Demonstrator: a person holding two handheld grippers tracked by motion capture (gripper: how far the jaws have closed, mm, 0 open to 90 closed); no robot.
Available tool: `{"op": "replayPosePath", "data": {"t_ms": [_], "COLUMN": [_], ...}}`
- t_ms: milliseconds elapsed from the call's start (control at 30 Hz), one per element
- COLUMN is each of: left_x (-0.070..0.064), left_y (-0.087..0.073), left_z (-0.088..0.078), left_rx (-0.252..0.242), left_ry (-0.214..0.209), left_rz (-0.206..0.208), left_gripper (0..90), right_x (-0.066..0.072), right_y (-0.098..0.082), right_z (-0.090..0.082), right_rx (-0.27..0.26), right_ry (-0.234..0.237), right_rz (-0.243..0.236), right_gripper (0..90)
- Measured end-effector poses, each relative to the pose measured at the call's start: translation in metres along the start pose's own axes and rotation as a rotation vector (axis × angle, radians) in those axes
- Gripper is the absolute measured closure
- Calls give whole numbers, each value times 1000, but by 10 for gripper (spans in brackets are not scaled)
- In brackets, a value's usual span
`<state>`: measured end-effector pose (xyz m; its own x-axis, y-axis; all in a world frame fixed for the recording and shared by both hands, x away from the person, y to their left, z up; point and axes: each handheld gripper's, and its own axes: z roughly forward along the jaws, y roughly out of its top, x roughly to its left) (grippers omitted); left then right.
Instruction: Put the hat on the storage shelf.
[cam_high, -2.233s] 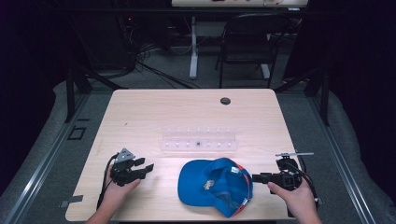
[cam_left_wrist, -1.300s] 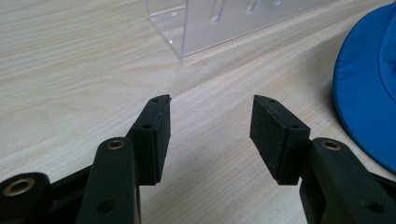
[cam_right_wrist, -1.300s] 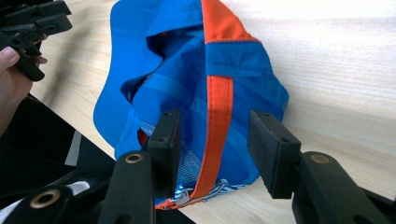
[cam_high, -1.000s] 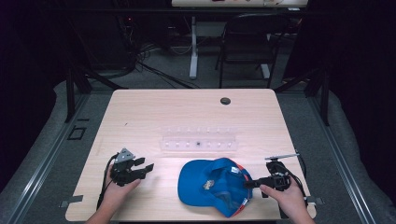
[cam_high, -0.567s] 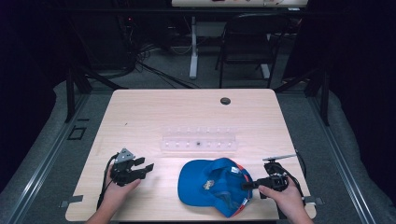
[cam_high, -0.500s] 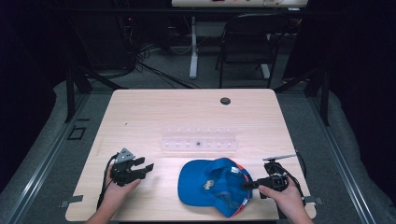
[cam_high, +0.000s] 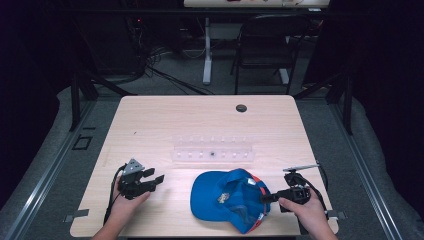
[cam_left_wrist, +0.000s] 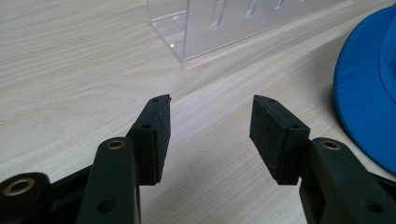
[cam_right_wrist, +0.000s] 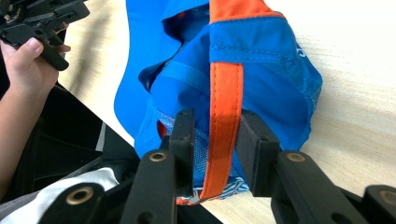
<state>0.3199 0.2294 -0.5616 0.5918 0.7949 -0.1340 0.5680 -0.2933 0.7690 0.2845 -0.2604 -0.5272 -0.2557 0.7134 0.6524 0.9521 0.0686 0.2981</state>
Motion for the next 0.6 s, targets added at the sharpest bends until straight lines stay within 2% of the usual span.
{"op": "replayPosePath", "data": {"t_ms": [167,333,433,600], "left_x": [0,0,0,0], "left_y": [0,0,0,0], "left_z": [0,0,0,0], "left_rx": [-1,-2,-2,-2], "left_ry": [1,2,3,2], "left_rz": [0,2,0,0], "left_gripper": [486,486,485,485], "right_x": [1,1,2,4], "right_y": [1,2,2,3], "right_z": [-1,-2,-2,-4], "right_rx": [1,5,9,7], "right_ry": [0,-8,-7,-22], "right_rz": [7,8,29,26], "right_gripper": [763,773,775,776]}}
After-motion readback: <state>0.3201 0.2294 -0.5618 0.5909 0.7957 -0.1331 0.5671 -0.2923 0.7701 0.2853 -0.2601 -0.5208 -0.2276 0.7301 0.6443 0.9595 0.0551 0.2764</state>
